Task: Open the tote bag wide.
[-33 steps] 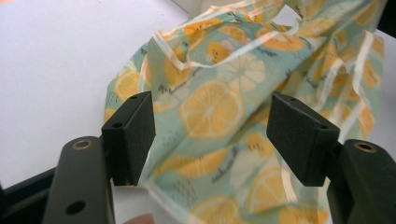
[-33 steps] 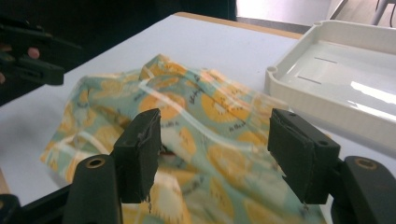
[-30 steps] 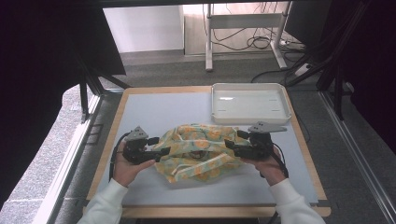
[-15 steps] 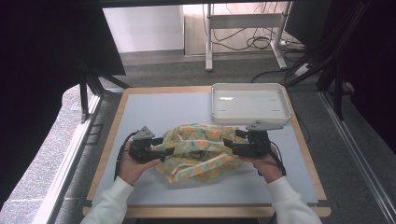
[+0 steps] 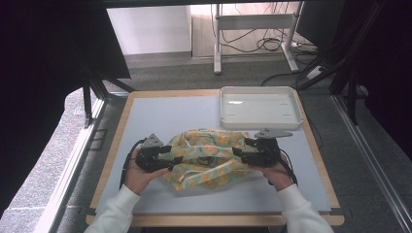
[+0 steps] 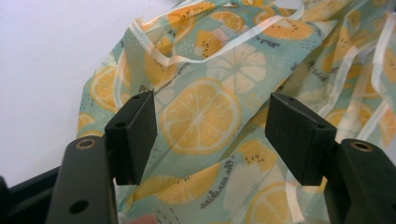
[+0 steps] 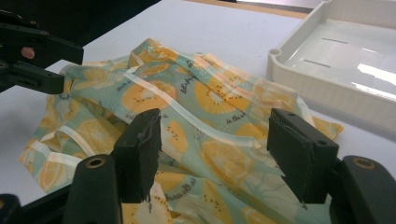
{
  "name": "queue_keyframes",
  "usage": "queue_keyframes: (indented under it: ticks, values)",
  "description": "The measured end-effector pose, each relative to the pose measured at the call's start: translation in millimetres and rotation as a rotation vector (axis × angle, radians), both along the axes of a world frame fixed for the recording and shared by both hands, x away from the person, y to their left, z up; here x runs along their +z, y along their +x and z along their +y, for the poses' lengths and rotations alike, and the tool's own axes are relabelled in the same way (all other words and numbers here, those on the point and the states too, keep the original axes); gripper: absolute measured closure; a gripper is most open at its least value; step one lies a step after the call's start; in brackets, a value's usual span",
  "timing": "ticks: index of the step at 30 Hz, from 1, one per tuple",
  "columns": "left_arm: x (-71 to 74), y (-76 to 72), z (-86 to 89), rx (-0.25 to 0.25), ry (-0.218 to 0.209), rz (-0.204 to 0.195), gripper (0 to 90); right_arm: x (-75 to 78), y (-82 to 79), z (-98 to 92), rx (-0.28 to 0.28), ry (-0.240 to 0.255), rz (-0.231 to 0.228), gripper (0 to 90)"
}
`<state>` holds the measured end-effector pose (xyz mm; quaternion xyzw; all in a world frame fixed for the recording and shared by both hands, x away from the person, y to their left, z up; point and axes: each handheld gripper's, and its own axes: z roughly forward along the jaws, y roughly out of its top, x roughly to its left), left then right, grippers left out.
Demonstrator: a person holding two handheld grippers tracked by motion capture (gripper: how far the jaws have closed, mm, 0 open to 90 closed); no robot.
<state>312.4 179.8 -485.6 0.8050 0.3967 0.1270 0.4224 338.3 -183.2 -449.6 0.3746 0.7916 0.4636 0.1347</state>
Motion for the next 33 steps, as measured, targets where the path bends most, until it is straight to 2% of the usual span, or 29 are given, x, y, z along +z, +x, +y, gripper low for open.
queue_keyframes:
  ticks: [6, 8, 11, 17, 25, 28, 33]
  values:
    - [-12.2, 7.2, -17.8, -0.020, 0.086, 0.017, 31.9, -0.2, -0.5, 2.0, 0.013, 0.008, 0.010, 34.9]
    - [-15.3, 8.6, -23.3, -0.032, 0.113, 0.015, 31.1, -0.4, -0.8, 2.4, 0.014, 0.008, 0.009, 34.9]
    - [-17.9, 10.8, -28.5, -0.022, 0.143, 0.004, 33.0, -0.6, -0.9, 2.5, 0.017, 0.006, 0.009, 35.0]
    - [-20.5, 13.6, -30.9, 0.005, 0.154, -0.001, 44.7, -1.4, -0.6, 2.9, 0.017, -0.002, 0.009, 34.9]
    - [-21.4, 12.9, -33.8, -0.020, 0.143, 0.007, 69.3, -0.5, -1.9, 10.9, 0.043, -0.052, -0.015, 31.3]
    - [-20.4, 12.9, -33.3, -0.028, 0.117, 0.025, 75.6, -0.9, -1.7, 13.2, 0.054, -0.067, -0.021, 30.9]
    - [-20.0, 13.5, -32.8, -0.046, 0.107, 0.039, 84.1, -0.8, 2.1, 15.4, 0.059, -0.072, -0.021, 30.6]
